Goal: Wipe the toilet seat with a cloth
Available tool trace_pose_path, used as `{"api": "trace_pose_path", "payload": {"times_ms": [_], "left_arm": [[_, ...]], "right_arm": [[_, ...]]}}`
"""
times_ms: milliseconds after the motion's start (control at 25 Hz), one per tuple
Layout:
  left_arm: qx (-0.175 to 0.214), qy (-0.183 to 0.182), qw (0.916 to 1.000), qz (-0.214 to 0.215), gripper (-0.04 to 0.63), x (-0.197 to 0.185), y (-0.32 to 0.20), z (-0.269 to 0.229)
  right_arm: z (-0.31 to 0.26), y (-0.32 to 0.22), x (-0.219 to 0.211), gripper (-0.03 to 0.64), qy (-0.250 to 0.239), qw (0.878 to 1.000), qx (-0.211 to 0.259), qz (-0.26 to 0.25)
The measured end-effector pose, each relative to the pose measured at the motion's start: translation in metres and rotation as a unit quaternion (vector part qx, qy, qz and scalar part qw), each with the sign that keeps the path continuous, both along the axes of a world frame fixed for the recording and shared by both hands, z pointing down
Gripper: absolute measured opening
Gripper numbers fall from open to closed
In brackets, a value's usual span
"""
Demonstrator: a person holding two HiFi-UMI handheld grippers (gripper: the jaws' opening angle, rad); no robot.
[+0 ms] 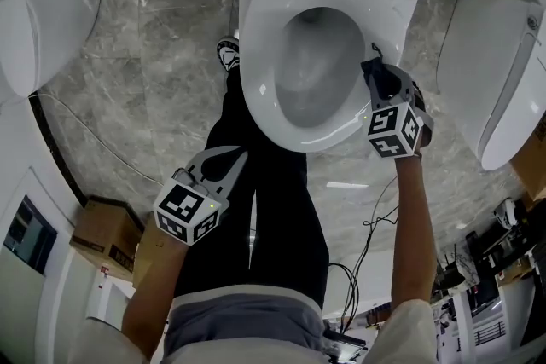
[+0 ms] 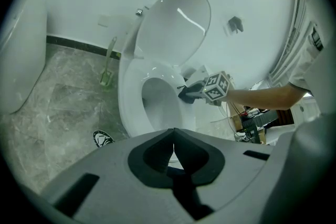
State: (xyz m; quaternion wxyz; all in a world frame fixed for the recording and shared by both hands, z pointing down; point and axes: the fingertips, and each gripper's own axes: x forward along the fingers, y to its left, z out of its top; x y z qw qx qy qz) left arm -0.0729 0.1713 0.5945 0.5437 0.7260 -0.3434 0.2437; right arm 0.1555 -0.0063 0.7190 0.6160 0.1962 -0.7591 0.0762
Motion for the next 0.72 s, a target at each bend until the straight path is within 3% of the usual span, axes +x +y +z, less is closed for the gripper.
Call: {"api": "trace_pose_path", "payload": {"times_ms": [360, 720], "left_arm": [[-0.003, 0.002, 1.0, -0.009, 0.011, -0.014, -0.009, 0.002], [-0.011, 0.004, 0.9995, -0.029, 0.011, -0.027, -0.019, 0.003]], "right_arm": [[-0.003, -0.048, -0.01, 0.077, -0.003, 0.997, 0.054, 0.049], [-0.003, -0.082, -0.034, 0.077, -0.047, 0.985, 0.092, 0.138]]}}
